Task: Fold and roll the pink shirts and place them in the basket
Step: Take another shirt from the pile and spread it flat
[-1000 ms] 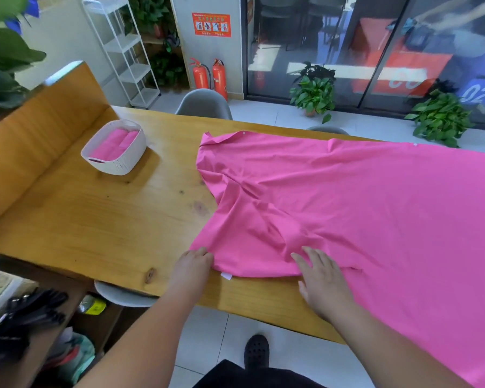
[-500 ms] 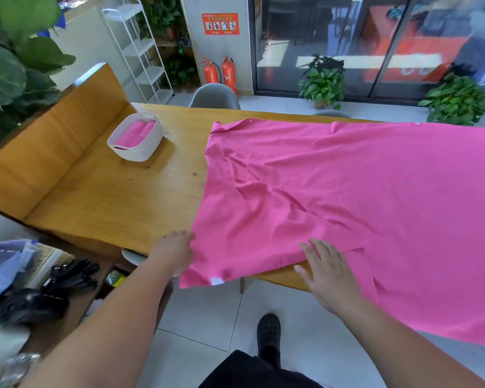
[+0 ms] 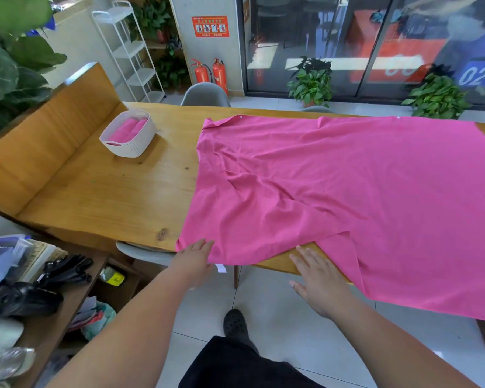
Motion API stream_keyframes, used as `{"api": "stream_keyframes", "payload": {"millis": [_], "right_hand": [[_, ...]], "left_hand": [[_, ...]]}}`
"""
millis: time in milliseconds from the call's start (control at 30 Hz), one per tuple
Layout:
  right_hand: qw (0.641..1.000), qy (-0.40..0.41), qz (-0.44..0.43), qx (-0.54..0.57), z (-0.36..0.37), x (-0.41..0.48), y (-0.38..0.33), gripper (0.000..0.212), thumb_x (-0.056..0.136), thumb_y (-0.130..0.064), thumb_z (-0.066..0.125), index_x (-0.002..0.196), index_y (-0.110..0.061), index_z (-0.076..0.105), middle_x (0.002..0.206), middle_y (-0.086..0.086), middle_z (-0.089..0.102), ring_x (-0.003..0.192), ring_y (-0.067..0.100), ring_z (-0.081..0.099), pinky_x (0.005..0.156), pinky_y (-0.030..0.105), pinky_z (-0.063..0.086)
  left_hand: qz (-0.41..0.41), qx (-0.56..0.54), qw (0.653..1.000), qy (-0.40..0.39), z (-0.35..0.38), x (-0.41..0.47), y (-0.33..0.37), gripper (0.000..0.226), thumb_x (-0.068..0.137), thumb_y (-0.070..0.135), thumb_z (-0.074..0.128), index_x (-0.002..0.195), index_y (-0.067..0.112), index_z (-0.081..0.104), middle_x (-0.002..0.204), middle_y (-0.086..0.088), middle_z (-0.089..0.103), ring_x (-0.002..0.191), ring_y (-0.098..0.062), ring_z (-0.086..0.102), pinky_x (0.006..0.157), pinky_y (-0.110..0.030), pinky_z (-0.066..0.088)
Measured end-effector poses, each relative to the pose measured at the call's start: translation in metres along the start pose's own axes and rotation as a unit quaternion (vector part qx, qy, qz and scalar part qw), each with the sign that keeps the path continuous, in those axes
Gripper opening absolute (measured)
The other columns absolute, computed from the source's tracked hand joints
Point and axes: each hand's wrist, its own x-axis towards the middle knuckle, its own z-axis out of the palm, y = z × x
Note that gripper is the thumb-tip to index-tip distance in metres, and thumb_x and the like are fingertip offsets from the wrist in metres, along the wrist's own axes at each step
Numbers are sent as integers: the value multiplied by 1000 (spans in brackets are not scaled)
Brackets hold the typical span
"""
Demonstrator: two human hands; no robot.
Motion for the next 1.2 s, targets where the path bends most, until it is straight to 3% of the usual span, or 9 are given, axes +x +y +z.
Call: {"api": "stream_keyframes", "payload": {"millis": [233,433,533,633,733,867,1033,1200], "right_hand": [[1000,10,2,-9,-16,25,-17,73,106,-60,39,169,-28,16,178,-2,6,164,21,4,131,42,14],[1000,-13,-13,-3,-28,85,-69,75,104,-66,27,168,-28,18,178,-1,4,164,23,1,132,46,10],[998,-64,-20,11,-26,117,-108,73,106,-65,33,168,-27,21,177,1,10,163,24,9,131,46,12],[995,-95,-24,5,-22,146,-144,70,106,-66,34,163,-27,34,172,4,25,157,28,23,128,46,24],[997,-80,14,-16,-26,173,-171,59,107,-63,34,149,-26,49,150,5,48,136,28,46,112,44,41],[998,-25,59,4,-38,203,-192,51,108,-59,34,139,-26,57,128,0,56,119,25,53,97,42,47],[995,41,88,36,-52,229,-183,53,104,-57,42,147,-27,52,140,-1,53,125,23,51,100,40,50],[994,29,97,30,-82,269,-156,64,105,-61,38,160,-27,39,168,2,35,152,26,35,121,44,36]], "left_hand": [[-16,13,1000,-7,-1,18,-29,74,109,44,43,169,17,11,177,-9,12,160,-27,22,129,-47,24],[-22,21,999,29,-18,45,-91,65,105,48,45,160,15,33,169,-7,33,152,-27,39,127,-48,27],[-36,35,998,29,-29,52,-131,64,106,49,43,159,15,34,167,-6,34,147,-27,44,119,-44,36],[-53,75,995,42,-46,63,-164,51,108,50,37,146,17,48,147,-6,52,127,-27,59,103,-43,47],[-32,90,994,55,-66,82,-182,41,109,48,35,131,20,56,126,-3,65,109,-27,68,91,-41,49],[10,89,992,84,-91,114,-193,36,106,46,41,127,23,59,121,-3,62,112,-28,62,91,-43,47],[66,59,986,144,-109,147,-194,35,103,43,44,126,23,62,118,-1,61,106,-27,60,85,-44,52],[70,35,982,173,-130,190,-187,33,98,39,50,122,23,66,115,-2,62,99,-28,61,79,-43,52]]}}
